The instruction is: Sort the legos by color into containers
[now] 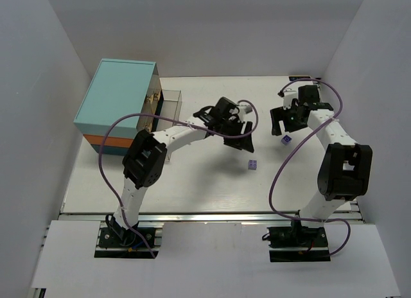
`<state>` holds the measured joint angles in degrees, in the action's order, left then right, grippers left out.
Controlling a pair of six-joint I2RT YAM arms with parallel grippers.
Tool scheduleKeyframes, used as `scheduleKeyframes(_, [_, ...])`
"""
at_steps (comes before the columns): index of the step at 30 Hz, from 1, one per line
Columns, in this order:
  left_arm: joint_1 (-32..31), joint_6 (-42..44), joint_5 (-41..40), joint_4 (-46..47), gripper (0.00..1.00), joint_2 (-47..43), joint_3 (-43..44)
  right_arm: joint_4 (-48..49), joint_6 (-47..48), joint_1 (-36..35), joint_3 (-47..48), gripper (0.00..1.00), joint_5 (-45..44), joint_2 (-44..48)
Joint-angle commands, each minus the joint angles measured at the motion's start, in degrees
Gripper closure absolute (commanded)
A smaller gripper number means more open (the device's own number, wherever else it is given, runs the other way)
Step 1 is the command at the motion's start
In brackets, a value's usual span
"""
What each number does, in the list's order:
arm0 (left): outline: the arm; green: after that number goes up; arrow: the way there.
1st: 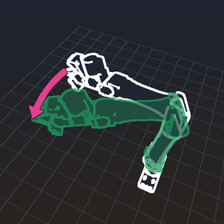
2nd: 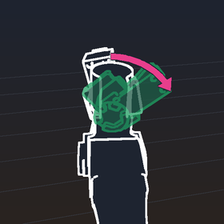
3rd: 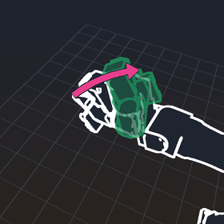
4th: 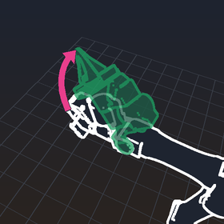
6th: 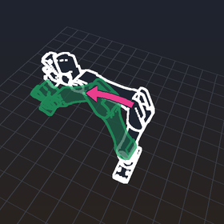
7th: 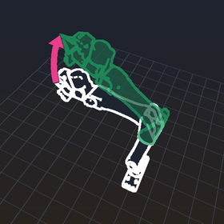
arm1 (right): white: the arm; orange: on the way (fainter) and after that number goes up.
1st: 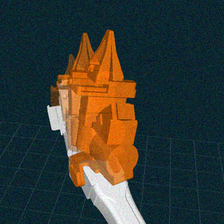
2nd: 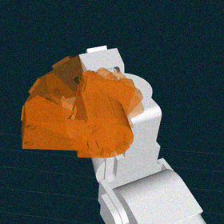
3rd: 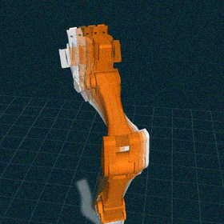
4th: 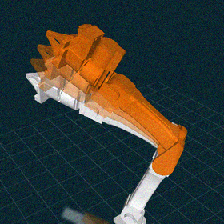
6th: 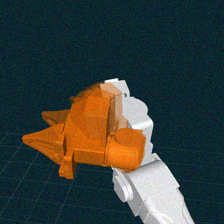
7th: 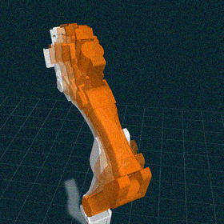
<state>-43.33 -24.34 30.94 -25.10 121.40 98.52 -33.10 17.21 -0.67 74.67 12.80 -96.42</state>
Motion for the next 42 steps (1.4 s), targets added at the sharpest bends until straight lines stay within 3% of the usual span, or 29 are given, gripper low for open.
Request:
scheduleKeyframes(1, [-0.3, -1.1, 0.2, -1.3, 0.27, -3.3, 1.0, -2.0, 7.3, -0.1, -2.4, 0.11, -6.2, -0.7])
scheduleKeyframes(10, [-1.4, -3.8, -6.8, 0.8, 0.25, -8.4, -7.3, 1.5, 15.1, -0.1, 0.5, 0.12, -12.2, -9.1])
scheduleKeyframes(19, [-1.4, -6.5, -12.9, 3.6, 0.25, -16.9, -16.2, 2.4, 17.8, 0.1, 4.4, 0.23, -12.2, -15.1])
scheduleKeyframes(22, [-1.4, -6.9, -14.3, 3.7, 0.25, -19.0, -17.0, 2.0, 19.1, 0.0, 4.7, 0.32, -10.5, -15.4])
scheduleKeyframes(25, [-1.4, -6.9, -16.6, 3.0, 0.25, -21.6, -17.3, 0.7, 20.9, -0.1, 4.3, 0.5, -8.3, -15.0])
scheduleKeyframes(26, [-1.4, -6.7, -17.1, 2.9, 0.25, -22.3, -17.2, 0.3, 21.4, -0.1, 4.1, 0.62, -7.8, -14.7])
scheduleKeyframes(28, [-1.4, -6.5, -19.5, 2.3, 0.25, -24.8, -17.2, -0.1, 22.2, 0.1, 3.2, 0.76, -6.0, -13.4])
scheduleKeyframes(29, [-1.4, -6.3, -20.4, 1.8, 0.25, -25.9, -17.2, -0.4, 22.4, -0.1, 2.9, 0.89, -5.3, -12.8])
scheduleKeyframes(31, [-0.9, -6.2, -23.2, 0.9, 0.25, -29.3, -17.5, -1.1, 23.0, 0.0, 2.9, 1.0, -2.3, -11.3])
scheduleKeyframes(35, [-0.3, -6.2, -28.9, 0.1, 0.23, -36.8, -19.1, -6.4, 23.7, -1.3, 8.5, 1.0, 9.0, -10.3])
scheduleKeyframes(36, [-0.3, -6.3, -33.8, 0.1, 0.21, -42.2, -20.6, -8.8, 23.4, -4.8, 14.6, 1.0, 18.0, -10.8])
scheduleKeyframes(38, [-0.3, -6.5, -34.9, 0.8, 0.22, -44.1, -22.1, -9.0, 23.1, -9.1, 18.6, 1.0, 22.6, -11.5])
scheduleKeyframes(40, [-0.3, -6.8, -38.3, 2.2, 0.25, -49.7, -24.8, -8.2, 22.8, -11.9, 22.2, 1.0, 27.8, -13.1])
scheduleKeyframes(42, [-0.3, -7.7, -41.5, 2.9, 0.36, -54.8, -26.8, -4.7, 19.7, -17.9, 25.9, 1.0, 30.0, -14.3])
